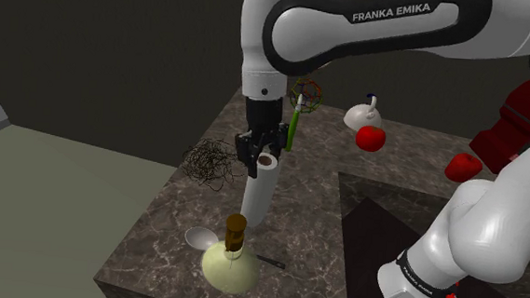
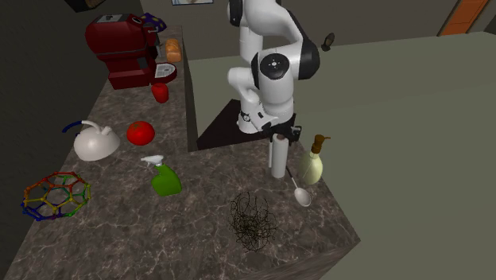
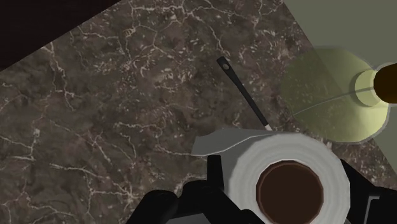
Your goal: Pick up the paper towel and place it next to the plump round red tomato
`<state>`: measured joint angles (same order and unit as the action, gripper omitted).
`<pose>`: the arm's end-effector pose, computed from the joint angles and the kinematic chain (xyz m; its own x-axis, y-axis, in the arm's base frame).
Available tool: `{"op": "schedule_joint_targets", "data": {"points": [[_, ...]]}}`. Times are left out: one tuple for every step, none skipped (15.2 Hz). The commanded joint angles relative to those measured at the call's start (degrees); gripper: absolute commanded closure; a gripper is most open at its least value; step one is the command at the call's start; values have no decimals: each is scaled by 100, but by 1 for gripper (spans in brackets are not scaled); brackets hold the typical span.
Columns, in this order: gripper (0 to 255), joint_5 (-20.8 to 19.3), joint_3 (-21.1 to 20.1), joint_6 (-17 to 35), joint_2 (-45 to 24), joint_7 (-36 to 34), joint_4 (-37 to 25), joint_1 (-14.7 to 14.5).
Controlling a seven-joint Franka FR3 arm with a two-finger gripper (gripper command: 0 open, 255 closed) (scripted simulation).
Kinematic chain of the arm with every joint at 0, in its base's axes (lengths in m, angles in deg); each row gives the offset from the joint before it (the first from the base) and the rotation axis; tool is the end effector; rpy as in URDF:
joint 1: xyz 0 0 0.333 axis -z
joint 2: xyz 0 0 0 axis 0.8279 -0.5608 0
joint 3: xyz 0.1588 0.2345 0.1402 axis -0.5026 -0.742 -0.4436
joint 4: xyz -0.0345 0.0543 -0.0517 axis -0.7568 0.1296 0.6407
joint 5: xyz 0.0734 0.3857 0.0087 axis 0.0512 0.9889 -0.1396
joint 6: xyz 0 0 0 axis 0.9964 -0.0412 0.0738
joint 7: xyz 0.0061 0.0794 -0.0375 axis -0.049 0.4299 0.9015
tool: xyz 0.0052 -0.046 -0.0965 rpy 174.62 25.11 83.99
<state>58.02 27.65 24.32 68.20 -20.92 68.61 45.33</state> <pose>0.4360 0.2659 0.4779 0.9569 0.0592 -0.2844 0.0340 -0.9951 -0.0929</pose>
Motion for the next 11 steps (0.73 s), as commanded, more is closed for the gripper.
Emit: {"op": "schedule_joint_targets", "data": {"points": [[255,-1,5,-152,19,-26,-133,3],[255,-1,9,-227,30,-37,-198,5],[255,-1,12,-302,39,-49,-265,7],[255,-1,15,-377,47,-61,-333,9],[255,-2,19,-452,54,-73,-403,11],[255,-2,22,-527,59,-85,-473,13],[255,-3,25,-602,63,-98,-545,15],[255,-4,28,-677,66,-111,-619,17],[255,-4,30,-752,67,-124,-693,19],[255,-5,33,-827,68,-138,-770,20],[255,-6,36,-903,67,-152,-847,22]]}}
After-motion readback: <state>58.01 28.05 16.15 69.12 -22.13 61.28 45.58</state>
